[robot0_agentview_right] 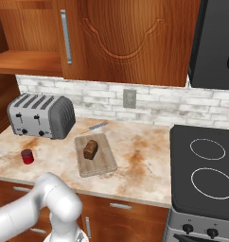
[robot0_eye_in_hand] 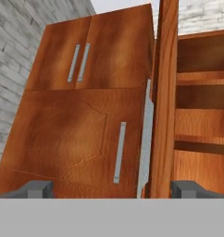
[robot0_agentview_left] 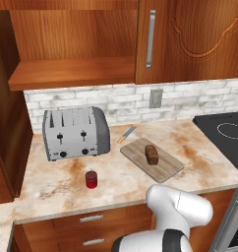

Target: Pick the bread, place it on the cutting board, pick the jam, place it on the counter, and close the cabinet.

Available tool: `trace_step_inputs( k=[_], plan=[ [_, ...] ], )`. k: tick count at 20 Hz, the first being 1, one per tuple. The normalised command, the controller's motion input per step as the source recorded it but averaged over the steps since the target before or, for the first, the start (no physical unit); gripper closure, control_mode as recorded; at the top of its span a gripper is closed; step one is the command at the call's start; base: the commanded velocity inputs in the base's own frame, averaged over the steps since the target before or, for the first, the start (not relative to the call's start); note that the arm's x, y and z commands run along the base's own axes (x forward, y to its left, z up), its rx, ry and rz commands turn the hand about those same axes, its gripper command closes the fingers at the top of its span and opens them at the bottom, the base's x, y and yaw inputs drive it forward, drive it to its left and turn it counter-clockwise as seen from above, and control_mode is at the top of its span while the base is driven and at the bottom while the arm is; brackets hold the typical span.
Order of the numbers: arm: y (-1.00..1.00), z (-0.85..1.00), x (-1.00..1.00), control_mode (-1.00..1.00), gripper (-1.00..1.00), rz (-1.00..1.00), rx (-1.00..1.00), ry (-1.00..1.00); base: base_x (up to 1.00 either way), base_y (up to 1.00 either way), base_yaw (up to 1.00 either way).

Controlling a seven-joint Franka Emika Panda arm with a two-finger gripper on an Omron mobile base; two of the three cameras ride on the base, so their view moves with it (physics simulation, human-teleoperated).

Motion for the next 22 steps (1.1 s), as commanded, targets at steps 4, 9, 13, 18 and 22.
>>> trace_step_inputs(
  k=[4, 9, 13, 18, 22],
  plan=[
    [0.23, 0.00, 0.00, -1.00, -1.00, -0.07, 0.00, 0.00, 0.00, 0.00, 0.00],
    [0.27, 0.00, 0.00, -1.00, -1.00, -0.07, 0.00, 0.01, 0.00, 0.00, 0.00],
    [0.28, 0.00, 0.00, -1.00, -1.00, -0.07, 0.00, 0.02, 0.00, 0.00, 0.00],
    [0.27, 0.00, 0.00, -1.00, -1.00, -0.07, 0.00, 0.02, 0.00, 0.00, 0.00],
    [0.25, 0.00, 0.00, -1.00, -1.00, -0.07, 0.00, 0.02, 0.00, 0.00, 0.00]
  ],
)
